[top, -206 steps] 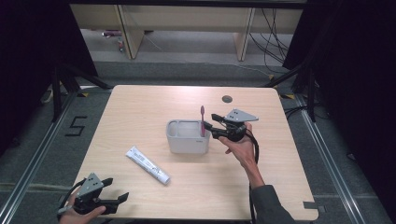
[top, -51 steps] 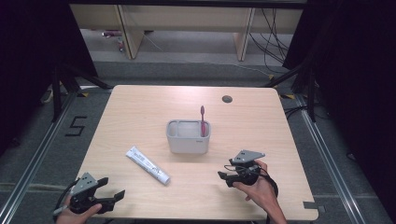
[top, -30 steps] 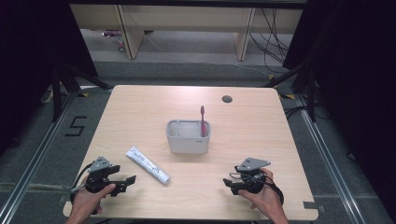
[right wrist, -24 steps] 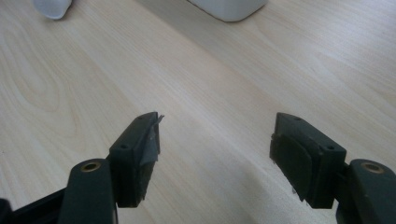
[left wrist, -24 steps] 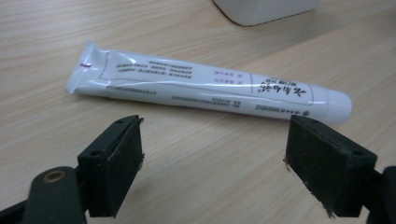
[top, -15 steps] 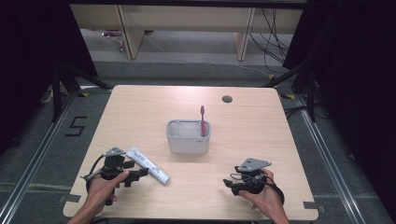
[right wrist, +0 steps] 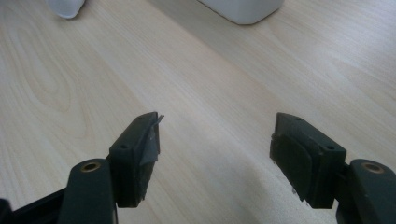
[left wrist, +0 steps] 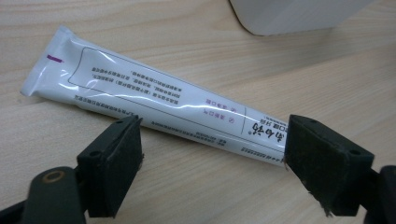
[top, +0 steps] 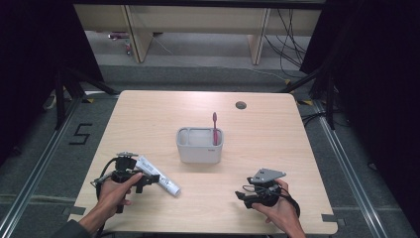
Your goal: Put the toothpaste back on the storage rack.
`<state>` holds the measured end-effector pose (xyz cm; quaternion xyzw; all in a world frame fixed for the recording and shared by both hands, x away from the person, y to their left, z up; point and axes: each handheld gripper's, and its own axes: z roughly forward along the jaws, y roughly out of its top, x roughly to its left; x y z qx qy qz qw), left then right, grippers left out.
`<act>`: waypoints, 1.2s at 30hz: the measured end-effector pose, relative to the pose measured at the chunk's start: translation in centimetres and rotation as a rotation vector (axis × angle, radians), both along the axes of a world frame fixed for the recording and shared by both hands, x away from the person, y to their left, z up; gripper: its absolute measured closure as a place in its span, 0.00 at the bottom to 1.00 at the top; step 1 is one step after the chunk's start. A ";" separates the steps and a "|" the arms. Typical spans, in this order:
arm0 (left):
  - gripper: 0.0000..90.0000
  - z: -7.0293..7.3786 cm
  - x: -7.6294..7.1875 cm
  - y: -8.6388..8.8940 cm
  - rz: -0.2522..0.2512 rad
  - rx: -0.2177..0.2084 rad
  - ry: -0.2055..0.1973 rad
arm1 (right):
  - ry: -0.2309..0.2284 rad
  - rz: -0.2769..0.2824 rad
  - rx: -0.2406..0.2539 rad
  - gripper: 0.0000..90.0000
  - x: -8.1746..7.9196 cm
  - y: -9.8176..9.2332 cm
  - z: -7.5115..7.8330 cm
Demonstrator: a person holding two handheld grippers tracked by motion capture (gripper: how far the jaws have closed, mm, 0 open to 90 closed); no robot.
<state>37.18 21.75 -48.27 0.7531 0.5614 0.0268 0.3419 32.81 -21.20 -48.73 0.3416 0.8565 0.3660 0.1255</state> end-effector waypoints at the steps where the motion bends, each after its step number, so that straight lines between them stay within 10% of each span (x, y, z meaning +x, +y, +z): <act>1: 0.18 0.0 0.1 -0.2 0.002 0.009 0.004 | 0.000 -0.001 0.000 0.37 0.0 0.0 0.0; 36: 0.15 0.1 2.5 -4.7 0.044 0.227 0.092 | 0.024 0.016 0.015 0.37 -0.2 0.3 -0.1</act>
